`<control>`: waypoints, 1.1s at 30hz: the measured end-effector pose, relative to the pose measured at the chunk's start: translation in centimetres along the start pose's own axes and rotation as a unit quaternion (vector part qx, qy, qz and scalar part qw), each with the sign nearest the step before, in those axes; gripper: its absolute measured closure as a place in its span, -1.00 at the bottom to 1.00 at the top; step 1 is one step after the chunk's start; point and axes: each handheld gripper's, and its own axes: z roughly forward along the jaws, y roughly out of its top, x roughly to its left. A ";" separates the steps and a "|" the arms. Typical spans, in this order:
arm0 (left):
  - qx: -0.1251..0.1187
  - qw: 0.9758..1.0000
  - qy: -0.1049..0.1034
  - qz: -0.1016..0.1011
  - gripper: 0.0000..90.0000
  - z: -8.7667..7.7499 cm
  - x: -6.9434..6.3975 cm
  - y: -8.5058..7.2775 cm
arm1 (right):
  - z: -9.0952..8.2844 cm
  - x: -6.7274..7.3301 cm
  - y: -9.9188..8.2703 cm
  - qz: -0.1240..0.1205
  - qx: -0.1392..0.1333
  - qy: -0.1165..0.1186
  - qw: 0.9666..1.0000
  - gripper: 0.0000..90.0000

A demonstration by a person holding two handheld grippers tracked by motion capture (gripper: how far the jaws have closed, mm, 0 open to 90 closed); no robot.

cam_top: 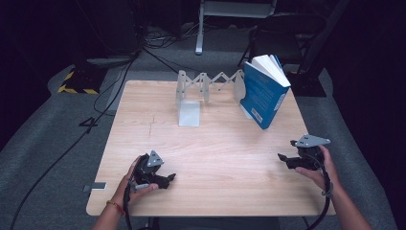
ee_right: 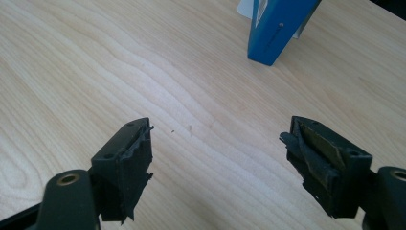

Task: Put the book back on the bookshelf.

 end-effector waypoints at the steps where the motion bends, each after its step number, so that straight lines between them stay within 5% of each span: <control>1: 0.000 1.000 0.000 0.000 -0.72 0.0 0.0 0.0 | 0.0 0.1 -0.2 0.000 -0.001 -0.001 1.000 -0.47; 15: -0.001 1.000 0.000 0.000 -0.72 0.0 0.0 0.0 | 0.0 0.8 -3.4 0.001 0.009 0.012 1.000 -0.49; 33: -0.001 1.000 0.000 0.000 -0.72 0.0 0.0 0.0 | -1.0 0.7 -8.5 0.046 -0.011 0.048 0.998 -0.55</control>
